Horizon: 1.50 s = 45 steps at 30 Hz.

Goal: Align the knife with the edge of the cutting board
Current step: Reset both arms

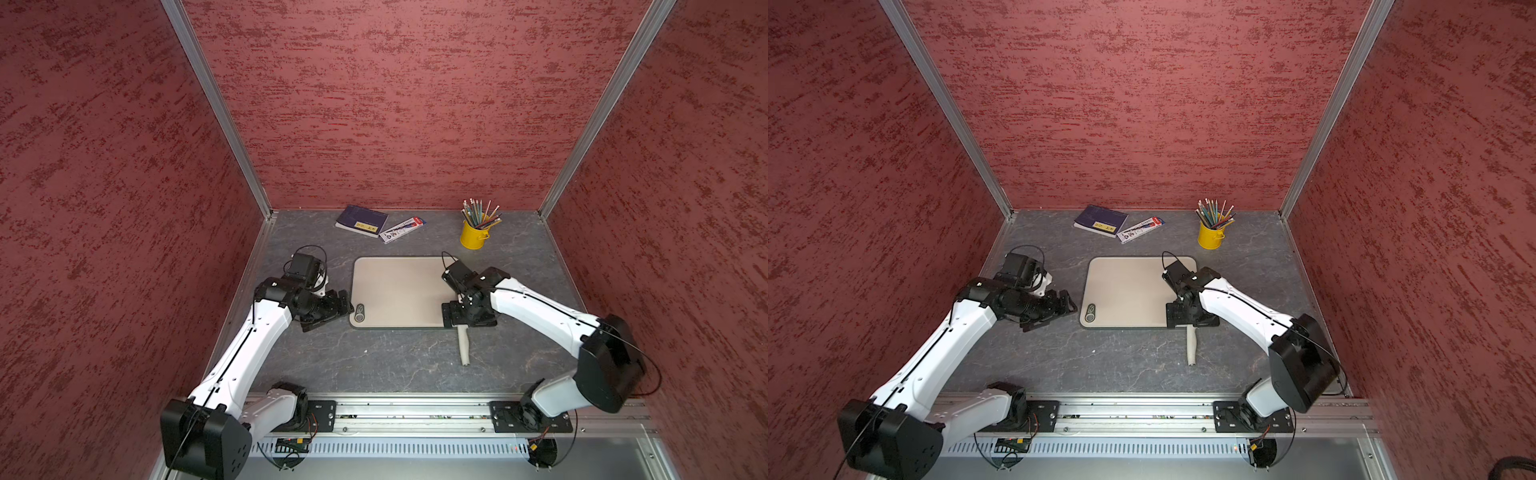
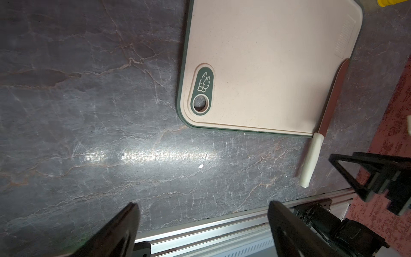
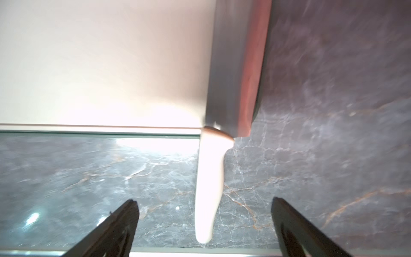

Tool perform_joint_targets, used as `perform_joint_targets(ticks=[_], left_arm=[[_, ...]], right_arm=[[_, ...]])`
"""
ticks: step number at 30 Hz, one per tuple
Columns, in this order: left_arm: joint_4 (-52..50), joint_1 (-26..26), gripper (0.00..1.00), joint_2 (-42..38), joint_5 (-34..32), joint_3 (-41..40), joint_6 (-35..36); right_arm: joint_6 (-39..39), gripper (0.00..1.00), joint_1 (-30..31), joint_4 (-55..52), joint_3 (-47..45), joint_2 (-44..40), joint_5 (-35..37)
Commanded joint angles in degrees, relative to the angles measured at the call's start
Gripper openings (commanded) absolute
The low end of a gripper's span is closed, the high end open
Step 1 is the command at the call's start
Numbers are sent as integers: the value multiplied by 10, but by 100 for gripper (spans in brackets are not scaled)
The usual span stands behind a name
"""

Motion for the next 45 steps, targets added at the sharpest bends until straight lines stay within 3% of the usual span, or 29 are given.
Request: perform_joint_targets(ticks=[1,5,8,12,16,19,23,26,28,32,36,45], left_arm=[[0,-4,96,-32,-35,2,-15],[57,-3,100,-89,-79,-4,-31],[151,-5,100,-151,-166,-35,-26],[370,-8,100,-262,-252,-159,1],[528,-8,100,-313,-311,-280,44],[540,-8,100,-287,-363,-300,73],[570,-7,100,-204,-403,-308,130],[622,-5,100,-137,-412,-316,147],[633,6,100,-102,-393,-302,155],[768,33,100,-35,-364,-336,192],[838,55,100,23,-340,-360,182],[971,74,100,104,-312,-349,232]], right_arm=[[-76,98,-5,-10,65,-68,77],[-160,98,-10,106,72,-152,159],[-208,99,-14,243,21,-213,256],[-191,98,-47,332,-50,-251,326],[-145,98,-62,336,-134,-266,390],[-119,98,-86,365,-212,-298,402],[-210,98,-123,562,-355,-342,364],[-234,98,-176,662,-408,-320,340],[-229,98,-213,708,-424,-291,322],[-245,99,-262,822,-450,-216,268],[-271,99,-282,925,-447,-137,244],[-286,98,-311,1095,-419,11,205]])
